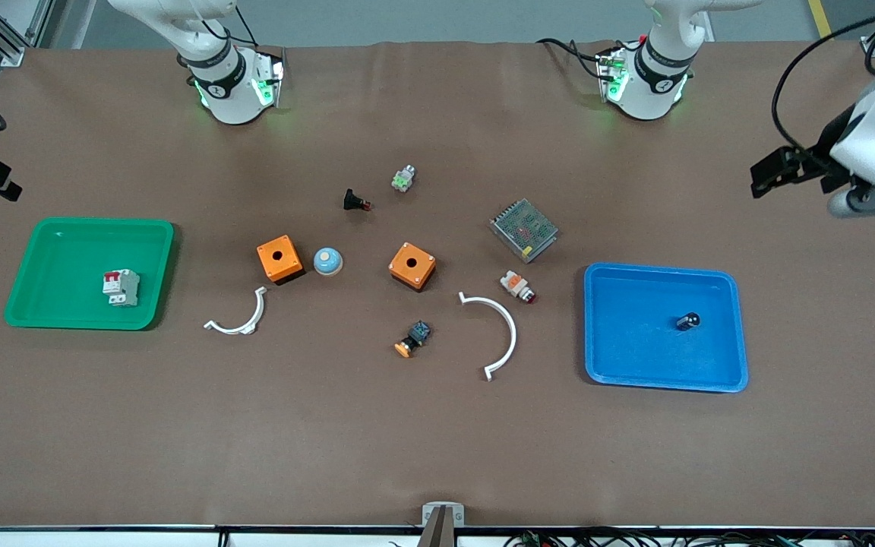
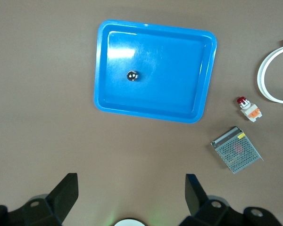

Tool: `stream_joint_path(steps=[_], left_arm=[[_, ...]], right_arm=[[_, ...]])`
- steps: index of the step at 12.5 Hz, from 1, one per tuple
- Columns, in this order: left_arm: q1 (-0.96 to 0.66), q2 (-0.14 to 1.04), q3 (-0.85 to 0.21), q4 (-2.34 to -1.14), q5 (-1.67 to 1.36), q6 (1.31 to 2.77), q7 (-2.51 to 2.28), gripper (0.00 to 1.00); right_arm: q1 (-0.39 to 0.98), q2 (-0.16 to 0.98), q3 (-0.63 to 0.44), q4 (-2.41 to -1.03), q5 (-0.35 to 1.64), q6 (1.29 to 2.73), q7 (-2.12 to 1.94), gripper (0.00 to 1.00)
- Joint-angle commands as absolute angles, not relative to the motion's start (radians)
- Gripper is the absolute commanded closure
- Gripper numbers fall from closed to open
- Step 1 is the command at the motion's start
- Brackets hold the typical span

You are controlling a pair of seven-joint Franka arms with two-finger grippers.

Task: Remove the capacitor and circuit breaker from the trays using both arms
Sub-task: 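Reach the right gripper to the breaker while the left gripper reaches the capacitor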

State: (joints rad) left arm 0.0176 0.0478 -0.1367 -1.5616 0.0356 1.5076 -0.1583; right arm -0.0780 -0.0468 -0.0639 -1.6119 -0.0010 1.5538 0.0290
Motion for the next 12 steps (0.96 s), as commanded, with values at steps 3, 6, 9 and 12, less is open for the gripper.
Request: stream_joint_path(steps=[3, 6, 9, 12], left_arm=[[0.044, 0.104, -0.14, -1.819, 0.061, 1.857, -0.166, 0.0], [0.069, 0.236, -0.14, -1.96, 0.061, 2.161, -0.163, 0.1], [0.103, 0.368, -0.138, -1.983, 0.061, 2.333, -0.161, 0.15], [0.141, 0.449, -0.137, -1.98, 0.069, 2.404, -0.155, 0.19]], right_arm=[[-0.139, -0.005, -0.061, -1.906, -0.058, 1.852, 0.005, 0.0], [-0.201, 0.167, -0.061, -1.95, -0.064, 2.034, -0.084, 0.0], [-0.254, 0.283, -0.06, -1.951, -0.061, 2.118, -0.161, 0.0], [-0.268, 0.368, -0.057, -1.956, -0.051, 2.195, -0.181, 0.0]])
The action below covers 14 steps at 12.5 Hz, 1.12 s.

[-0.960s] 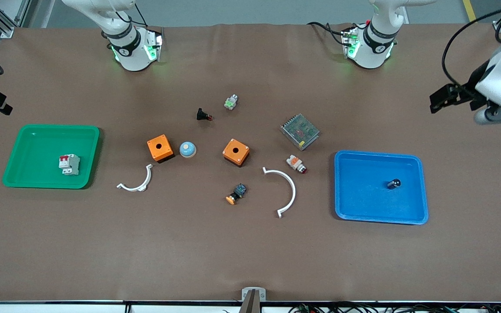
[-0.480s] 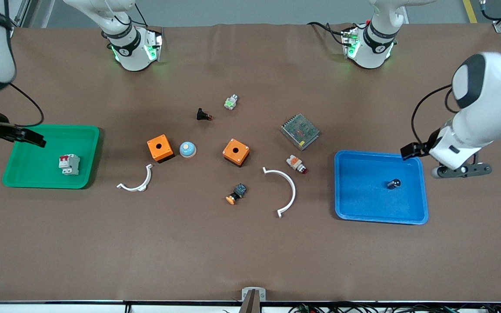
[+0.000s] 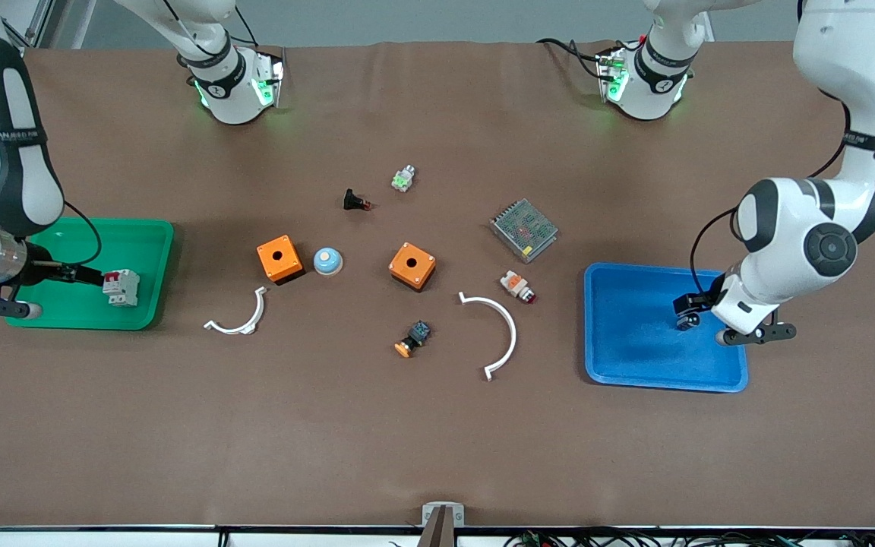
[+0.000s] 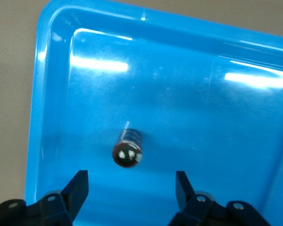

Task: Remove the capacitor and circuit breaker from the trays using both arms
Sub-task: 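Grasp the breaker with the right gripper while the left gripper grasps the capacitor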

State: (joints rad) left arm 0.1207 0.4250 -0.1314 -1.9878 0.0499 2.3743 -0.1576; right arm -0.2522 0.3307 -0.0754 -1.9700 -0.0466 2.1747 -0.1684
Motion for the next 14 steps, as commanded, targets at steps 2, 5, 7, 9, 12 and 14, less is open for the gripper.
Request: stream_joint_path(steps=[2, 5, 7, 9, 12, 14], left_arm=[[0.141, 0.475, -0.135, -1.982, 0.069, 2.436, -0.16, 0.23], [0.135, 0.497, -0.137, -1.967, 0.069, 2.437, -0.166, 0.27], [0.135, 0.512, -0.137, -1.96, 0.069, 2.439, -0.166, 0.35], [0.138, 0.523, -0.135, -1.959, 0.069, 2.439, -0.166, 0.45], [0.138, 0.537, -0.137, -1.936, 0.069, 2.439, -0.167, 0.6], [0.14, 0.538, -0.137, -1.933, 0.069, 2.439, -0.169, 0.85]], right_arm=[[-0.267, 0.396, -0.055, -1.979, -0.051, 2.248, -0.179, 0.0], [-0.268, 0.413, -0.055, -2.02, -0.051, 2.312, -0.181, 0.04], [-0.267, 0.413, -0.055, -2.029, -0.051, 2.319, -0.181, 0.31], [-0.265, 0.413, -0.055, -2.031, -0.051, 2.319, -0.181, 0.51], [-0.264, 0.413, -0.055, -2.031, -0.051, 2.318, -0.181, 0.7], [-0.261, 0.413, -0.055, -2.031, -0.051, 2.316, -0.181, 0.78]])
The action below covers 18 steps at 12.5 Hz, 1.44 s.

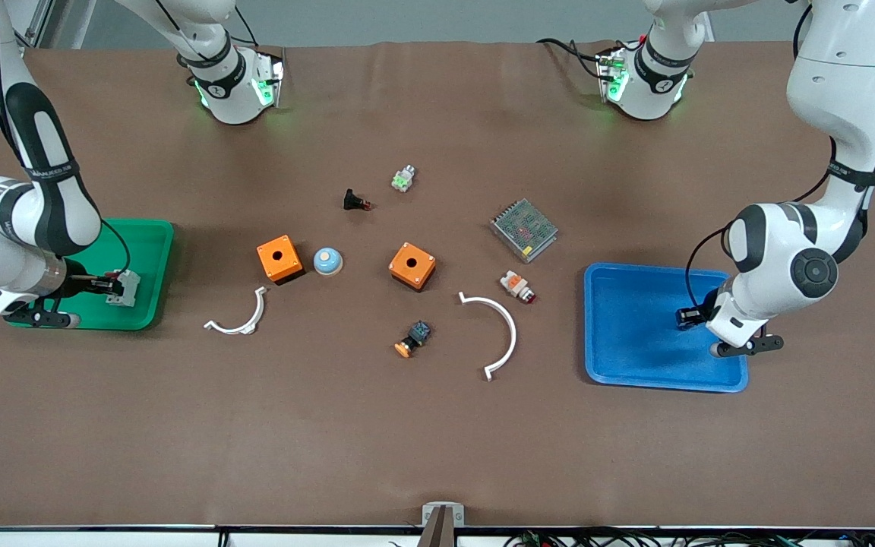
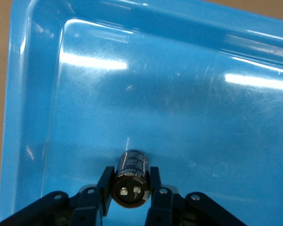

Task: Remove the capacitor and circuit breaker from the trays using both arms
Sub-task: 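Grasp the breaker with the right gripper while the left gripper grasps the capacitor, then place the breaker by the white arc while the left gripper places the capacitor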

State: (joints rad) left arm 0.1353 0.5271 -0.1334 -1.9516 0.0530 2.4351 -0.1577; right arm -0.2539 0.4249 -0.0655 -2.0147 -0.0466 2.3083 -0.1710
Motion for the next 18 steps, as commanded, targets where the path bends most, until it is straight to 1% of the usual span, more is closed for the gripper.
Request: stream_joint_path(steps=[1, 2, 3, 4, 5, 7, 9, 10, 12, 13, 16, 17, 18], left_arm=[[0.14, 0.532, -0.137, -1.933, 0.069, 2.436, -0.17, 0.95], [0.138, 0.519, -0.137, -1.937, 0.069, 2.427, -0.172, 1.0], [0.138, 0.49, -0.143, -1.948, 0.069, 2.425, -0.173, 1.0], [0.134, 0.45, -0.152, -1.971, 0.069, 2.421, -0.182, 1.0], [0.132, 0.411, -0.182, -1.989, 0.068, 2.405, -0.221, 1.0], [0.132, 0.35, -0.262, -1.996, 0.068, 2.326, -0.315, 1.0], [0.13, 0.308, -0.372, -1.996, 0.067, 2.254, -0.485, 1.0], [0.129, 0.307, -0.429, -1.991, 0.069, 2.229, -0.603, 1.0], [0.114, 0.314, -0.538, -1.987, 0.071, 2.224, -0.829, 1.0], [0.076, 0.321, -0.552, -1.983, 0.071, 2.224, -0.912, 1.0], [-0.084, 0.354, -0.552, -1.967, 0.086, 2.235, -1.179, 1.0], [-0.125, 0.374, -0.552, -1.96, 0.095, 2.237, -1.243, 1.0], [-0.174, 0.391, -0.551, -1.96, 0.11, 2.268, -1.318, 1.0]], right_arm=[[-0.258, 0.411, -0.054, -2.028, -0.051, 2.312, -0.181, 0.83], [-0.255, 0.404, -0.052, -2.023, -0.051, 2.303, -0.176, 0.87], [-0.241, 0.387, -0.043, -2.011, -0.051, 2.277, -0.167, 0.89], [-0.229, 0.367, -0.034, -1.987, -0.048, 2.235, -0.158, 0.89], [-0.21, 0.362, -0.025, -1.953, -0.038, 2.194, -0.126, 0.9], [-0.189, 0.365, 0.018, -1.875, -0.034, 2.114, 0.018, 0.9], [-0.18, 0.368, 0.107, -1.858, -0.032, 2.112, 0.224, 0.9], [-0.175, 0.371, 0.15, -1.853, -0.032, 2.12, 0.323, 0.91], [-0.147, 0.397, 0.216, -1.801, -0.031, 2.121, 0.505, 0.91], [-0.114, 0.425, 0.225, -1.766, -0.031, 2.123, 0.585, 0.91], [-0.019, 0.521, 0.225, -1.68, -0.032, 2.146, 0.777, 0.91], [0.0, 0.538, 0.225, -1.681, -0.032, 2.175, 0.805, 0.91], [0.017, 0.558, 0.225, -1.684, -0.032, 2.199, 0.84, 0.9]])
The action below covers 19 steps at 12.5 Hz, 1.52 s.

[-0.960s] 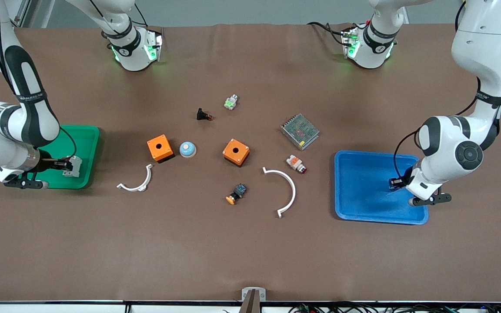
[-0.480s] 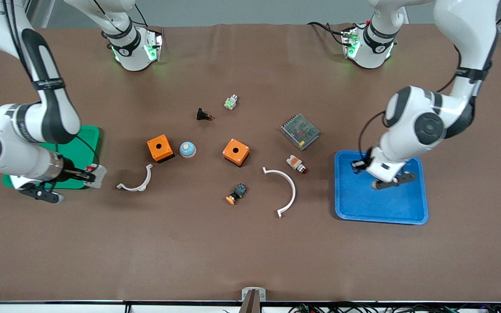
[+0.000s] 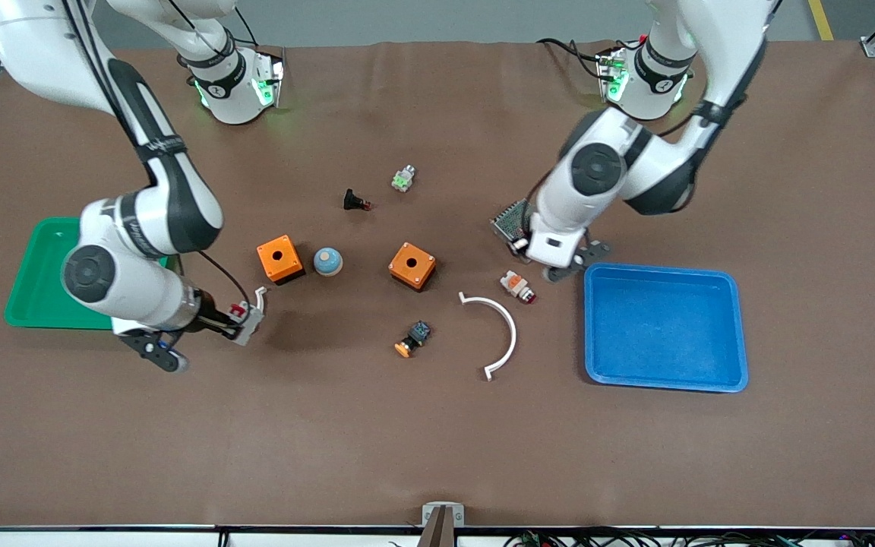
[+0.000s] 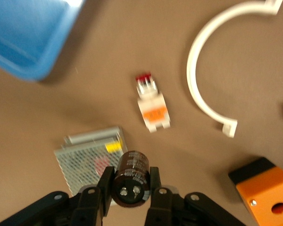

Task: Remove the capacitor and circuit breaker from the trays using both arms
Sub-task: 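Place the breaker by the white arc while the left gripper places the capacitor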

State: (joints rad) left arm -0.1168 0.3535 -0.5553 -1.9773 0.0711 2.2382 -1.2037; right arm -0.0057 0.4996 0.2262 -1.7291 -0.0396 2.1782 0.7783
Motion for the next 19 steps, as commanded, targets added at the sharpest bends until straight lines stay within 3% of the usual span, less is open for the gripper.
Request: stream_joint_path(steps=[1, 3, 6, 7, 8, 10, 11, 13, 16, 19], left_arm=[[-0.21, 0.411, -0.551, -1.959, 0.129, 2.302, -1.409, 1.0], [-0.276, 0.46, -0.552, -1.947, 0.191, 2.354, -1.549, 1.0], [-0.377, 0.581, -0.546, -1.855, 0.265, 2.362, -1.731, 1.0], [-0.397, 0.63, -0.545, -1.829, 0.311, 2.362, -1.805, 0.99], [-0.406, 0.667, -0.545, -1.816, 0.375, 2.362, -1.865, 0.98], [-0.407, 0.693, -0.545, -1.816, 0.439, 2.362, -1.911, 0.91], [-0.403, 0.701, -0.545, -1.816, 0.439, 2.362, -1.91, 0.76], [-0.394, 0.693, -0.545, -1.815, 0.434, 2.361, -1.914, 0.04], [-0.368, 0.649, -0.543, -1.795, 0.44, 2.311, -1.904, 0.0], [-0.333, 0.568, -0.543, -1.686, 0.445, 2.087, -1.83, 0.0]], right_arm=[[0.031, 0.574, 0.225, -1.684, -0.034, 2.209, 0.873, 0.87], [0.047, 0.597, 0.225, -1.684, -0.032, 2.241, 0.92, 0.76], [0.04, 0.597, 0.225, -1.677, -0.034, 2.227, 0.917, 0.38], [0.031, 0.586, 0.225, -1.663, -0.047, 2.22, 0.908, 0.3], [0.019, 0.574, 0.216, -1.654, -0.057, 2.185, 0.902, 0.15], [-0.079, 0.502, 0.221, -1.594, -0.069, 2.027, 0.721, 0.0], [-0.128, 0.476, 0.222, -1.562, -0.057, 1.95, 0.589, 0.0], [-0.193, 0.431, 0.215, -1.511, -0.029, 1.838, 0.423, 0.0], [-0.186, 0.336, 0.154, -1.468, -0.023, 1.738, 0.206, 0.0], [-0.07, 0.27, 0.03, -1.346, -0.021, 1.576, 0.067, 0.0]])
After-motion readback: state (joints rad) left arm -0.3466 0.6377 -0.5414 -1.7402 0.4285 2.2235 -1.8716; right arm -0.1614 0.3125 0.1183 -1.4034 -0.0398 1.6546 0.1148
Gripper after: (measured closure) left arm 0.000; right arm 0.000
